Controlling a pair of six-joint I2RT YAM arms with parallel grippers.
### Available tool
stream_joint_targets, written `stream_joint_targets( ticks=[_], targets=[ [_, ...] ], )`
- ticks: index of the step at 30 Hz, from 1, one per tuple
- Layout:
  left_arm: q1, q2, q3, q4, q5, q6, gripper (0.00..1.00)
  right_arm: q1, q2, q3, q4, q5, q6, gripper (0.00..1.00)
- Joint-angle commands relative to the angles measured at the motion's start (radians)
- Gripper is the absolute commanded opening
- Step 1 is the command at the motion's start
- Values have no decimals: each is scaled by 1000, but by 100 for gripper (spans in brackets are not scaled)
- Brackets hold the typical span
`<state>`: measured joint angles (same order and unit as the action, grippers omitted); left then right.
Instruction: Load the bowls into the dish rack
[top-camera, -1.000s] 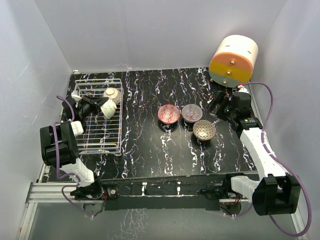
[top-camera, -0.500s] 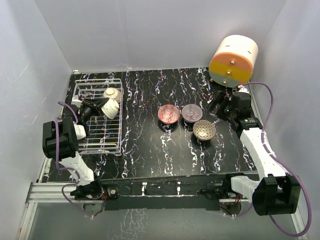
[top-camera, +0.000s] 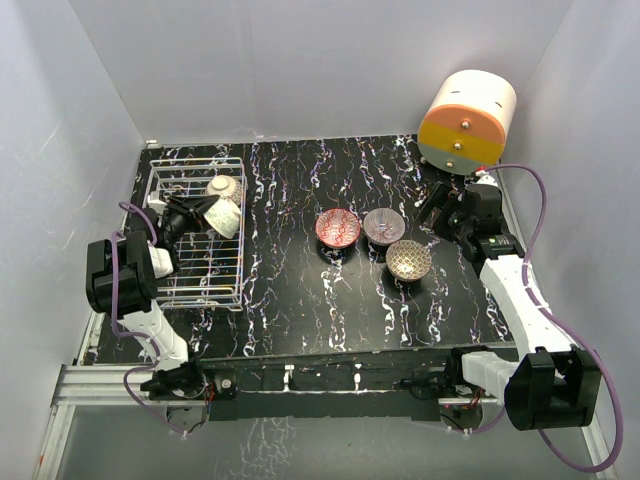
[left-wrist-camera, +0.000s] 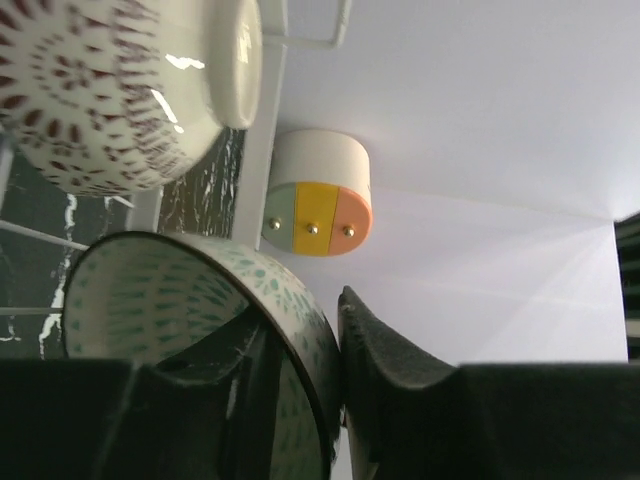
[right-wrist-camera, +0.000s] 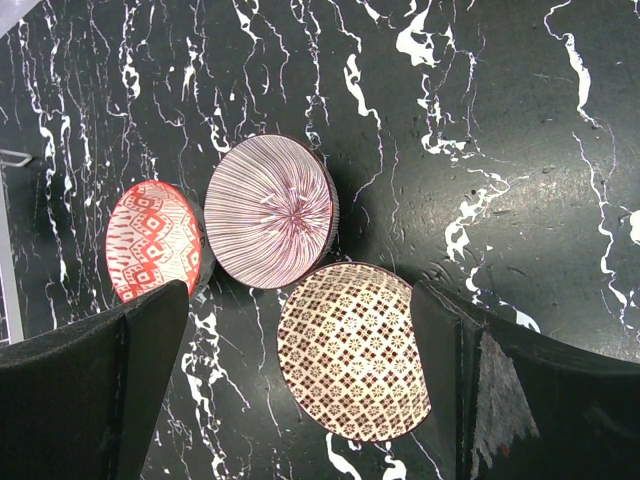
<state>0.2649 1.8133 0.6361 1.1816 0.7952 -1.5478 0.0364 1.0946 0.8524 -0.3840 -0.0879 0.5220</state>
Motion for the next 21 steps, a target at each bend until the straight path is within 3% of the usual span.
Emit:
stream_joint_targets(
  ticks=[1, 5, 10, 15, 21],
  targets=[
    [-1, 43, -35, -299, -70, 159, 32, -5, 4, -12, 66, 13, -17, 98],
    [2, 38, -14, -359, -76, 199, 48, -6, 6, -17, 74, 7, -16, 98],
    [4, 27, -2, -407, -89, 233, 51, -6, 7, -15, 74, 7, -16, 98],
    [4, -43, 47, -595, -133, 346, 60, -5, 8, -12, 75, 6, -16, 98],
    [4, -127, 125, -810, -192, 467, 63, -6, 5, -19, 76, 4, -14, 98]
  ],
)
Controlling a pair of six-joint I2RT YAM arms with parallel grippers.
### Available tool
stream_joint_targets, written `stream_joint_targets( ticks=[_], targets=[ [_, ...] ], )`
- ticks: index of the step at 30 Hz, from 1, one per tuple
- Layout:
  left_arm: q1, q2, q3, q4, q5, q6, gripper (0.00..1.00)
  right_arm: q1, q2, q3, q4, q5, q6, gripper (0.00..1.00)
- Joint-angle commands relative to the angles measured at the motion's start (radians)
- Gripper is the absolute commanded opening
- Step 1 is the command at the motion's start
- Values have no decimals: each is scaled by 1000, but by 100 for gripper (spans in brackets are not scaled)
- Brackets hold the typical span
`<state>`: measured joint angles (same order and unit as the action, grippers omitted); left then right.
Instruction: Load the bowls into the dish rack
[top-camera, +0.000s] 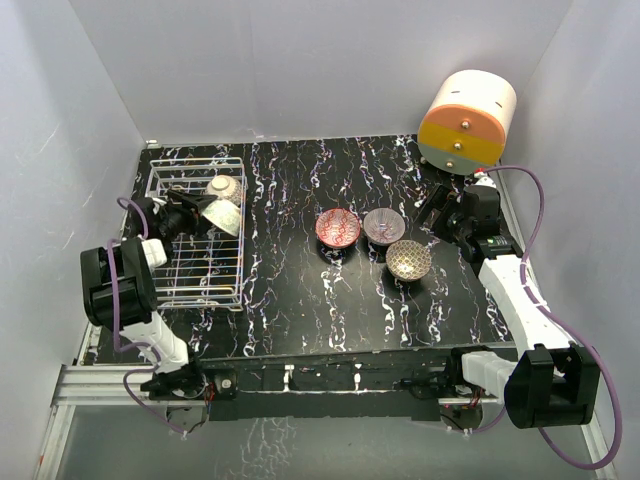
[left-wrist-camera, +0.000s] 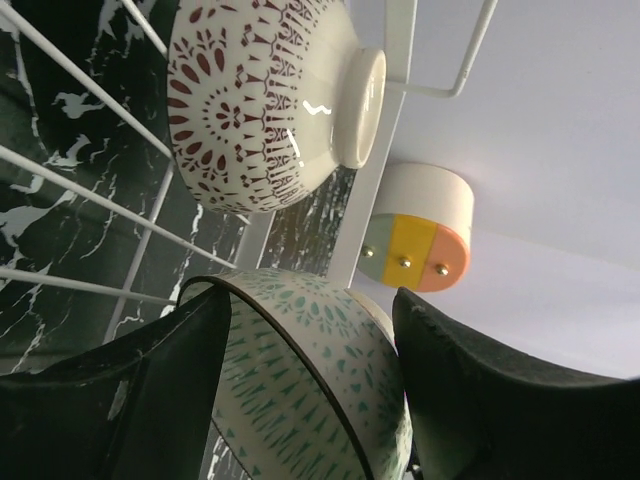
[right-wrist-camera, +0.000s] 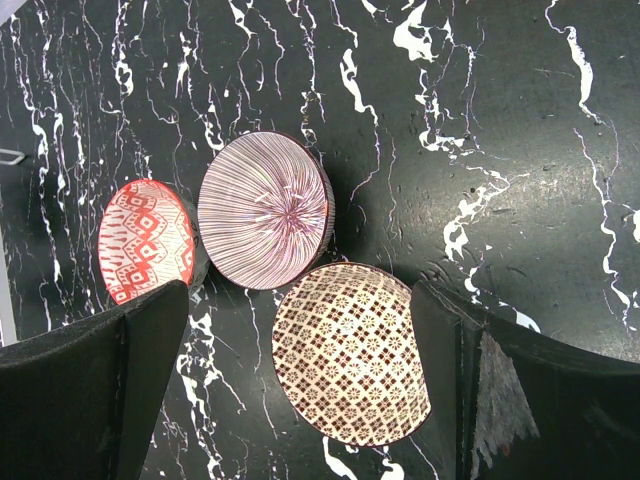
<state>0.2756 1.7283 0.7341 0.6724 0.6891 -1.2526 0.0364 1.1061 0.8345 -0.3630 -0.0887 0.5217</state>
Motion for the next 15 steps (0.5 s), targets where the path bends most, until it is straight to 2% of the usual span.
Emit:
stream_joint_targets(
  ticks=[1, 15],
  targets=[
    [-7, -52, 38, -329, -94, 189, 63, -5, -8, -2, 56, 6, -13, 98],
    [-7, -227, 111, -578, -171, 357, 66, -5, -21, -11, 53, 4, -9, 98]
  ],
)
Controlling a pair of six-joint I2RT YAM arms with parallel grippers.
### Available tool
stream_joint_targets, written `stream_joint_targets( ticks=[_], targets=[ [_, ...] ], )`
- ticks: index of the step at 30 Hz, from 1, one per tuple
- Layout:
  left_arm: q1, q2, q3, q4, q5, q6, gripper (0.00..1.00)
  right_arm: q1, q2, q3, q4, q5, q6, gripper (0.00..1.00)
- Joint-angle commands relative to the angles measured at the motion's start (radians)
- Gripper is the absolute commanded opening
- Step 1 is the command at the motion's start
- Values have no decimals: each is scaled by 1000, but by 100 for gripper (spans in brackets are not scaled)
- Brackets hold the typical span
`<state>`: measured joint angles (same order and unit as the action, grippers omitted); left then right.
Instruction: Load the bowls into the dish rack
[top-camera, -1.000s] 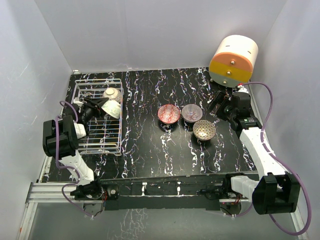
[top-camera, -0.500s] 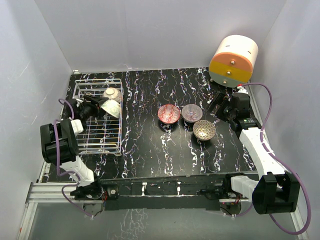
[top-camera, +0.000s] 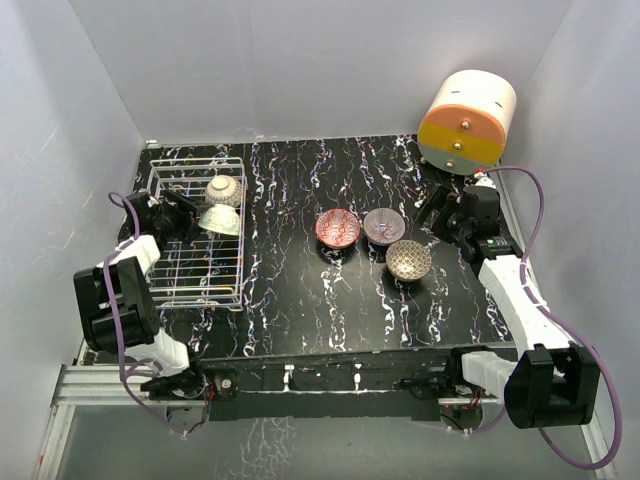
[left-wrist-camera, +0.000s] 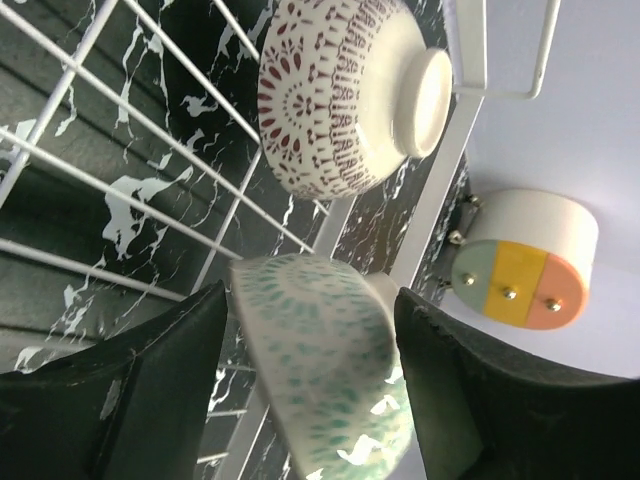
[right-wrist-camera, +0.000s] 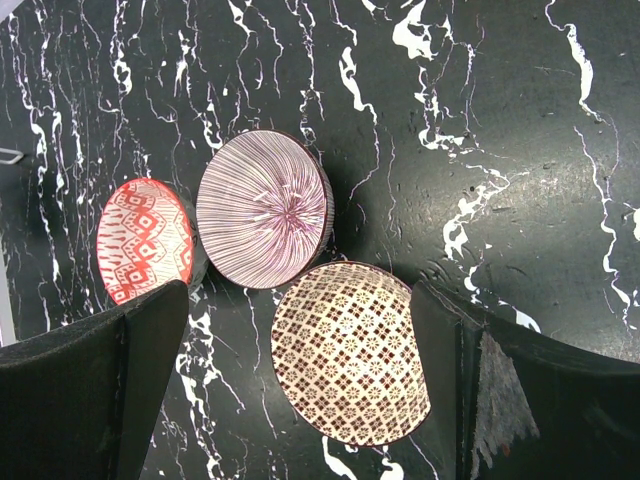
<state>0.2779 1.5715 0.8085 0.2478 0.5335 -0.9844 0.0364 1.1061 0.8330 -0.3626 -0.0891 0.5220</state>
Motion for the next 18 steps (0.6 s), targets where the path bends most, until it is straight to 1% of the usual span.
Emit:
stream_joint_targets(
  ticks=[1, 10, 18],
  targets=[
    [-9, -78, 42, -163, -18, 96, 66, -6, -23, -11, 53, 4, -10, 98],
    [-9, -109, 65, -212, -35, 139, 67, -6, -31, -20, 54, 2, -8, 98],
    [-8, -143, 103, -321, -96, 216, 67, -5, -32, -30, 60, -4, -4, 98]
  ],
)
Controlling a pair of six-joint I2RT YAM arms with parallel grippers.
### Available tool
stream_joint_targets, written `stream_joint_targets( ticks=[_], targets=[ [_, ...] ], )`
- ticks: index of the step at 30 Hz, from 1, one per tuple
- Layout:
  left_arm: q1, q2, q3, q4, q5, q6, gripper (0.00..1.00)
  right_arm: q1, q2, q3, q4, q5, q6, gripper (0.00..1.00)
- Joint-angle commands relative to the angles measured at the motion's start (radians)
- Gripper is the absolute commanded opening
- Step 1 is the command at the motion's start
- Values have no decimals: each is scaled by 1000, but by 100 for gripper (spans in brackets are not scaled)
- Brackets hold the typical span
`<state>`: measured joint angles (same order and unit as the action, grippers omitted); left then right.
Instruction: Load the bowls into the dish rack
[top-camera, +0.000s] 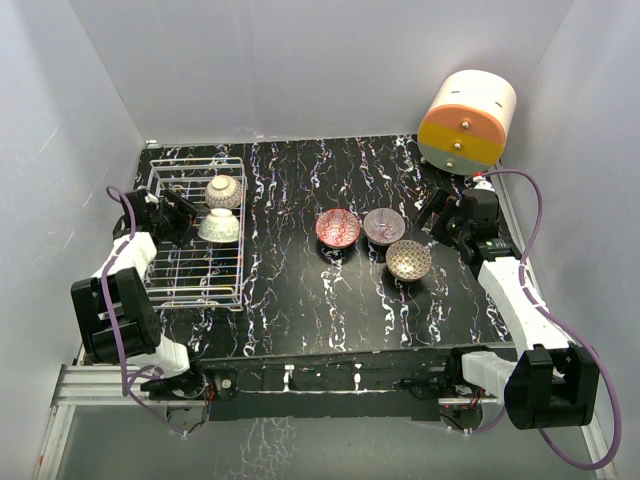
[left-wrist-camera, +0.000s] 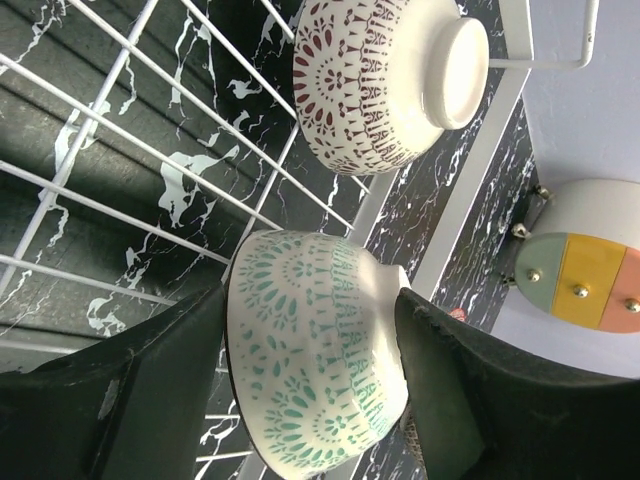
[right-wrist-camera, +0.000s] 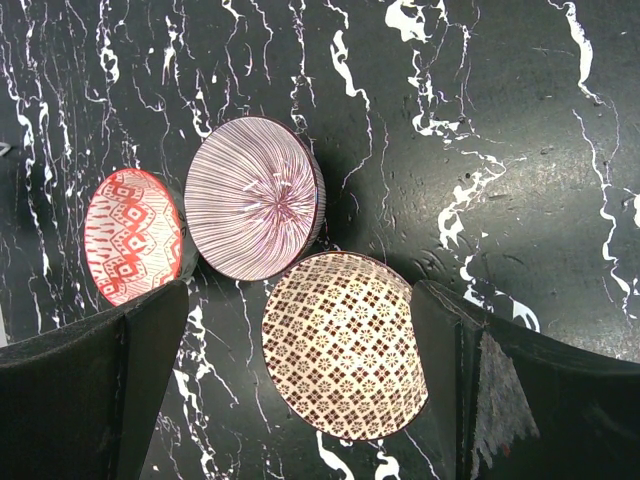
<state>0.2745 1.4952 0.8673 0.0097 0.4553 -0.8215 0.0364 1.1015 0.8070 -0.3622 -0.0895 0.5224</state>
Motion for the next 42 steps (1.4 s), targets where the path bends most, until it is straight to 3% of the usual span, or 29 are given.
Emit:
stream_joint_targets(
  ticks=[1, 18, 27, 31, 34, 42],
  targets=[
    [-6, -70, 47, -94, -25, 59, 66, -6, -28, -5, 60, -5, -4, 98],
    [-6, -113, 54, -149, -109, 118, 67, -6, -24, 0, 60, -9, -2, 98],
    [-12, -235, 142, -289, -90, 188, 73, -6, -13, -7, 72, -21, -2, 98],
    [-50, -248, 212, -415, -180, 296, 75, -6, -14, -12, 74, -27, -3, 98],
    [-99, -264, 225, -484, -278, 366, 83, -6, -13, -15, 74, -29, -4, 98],
    [-183, -276, 192, -609, -370, 445, 84, -5, -23, -22, 76, -33, -2, 98]
  ],
)
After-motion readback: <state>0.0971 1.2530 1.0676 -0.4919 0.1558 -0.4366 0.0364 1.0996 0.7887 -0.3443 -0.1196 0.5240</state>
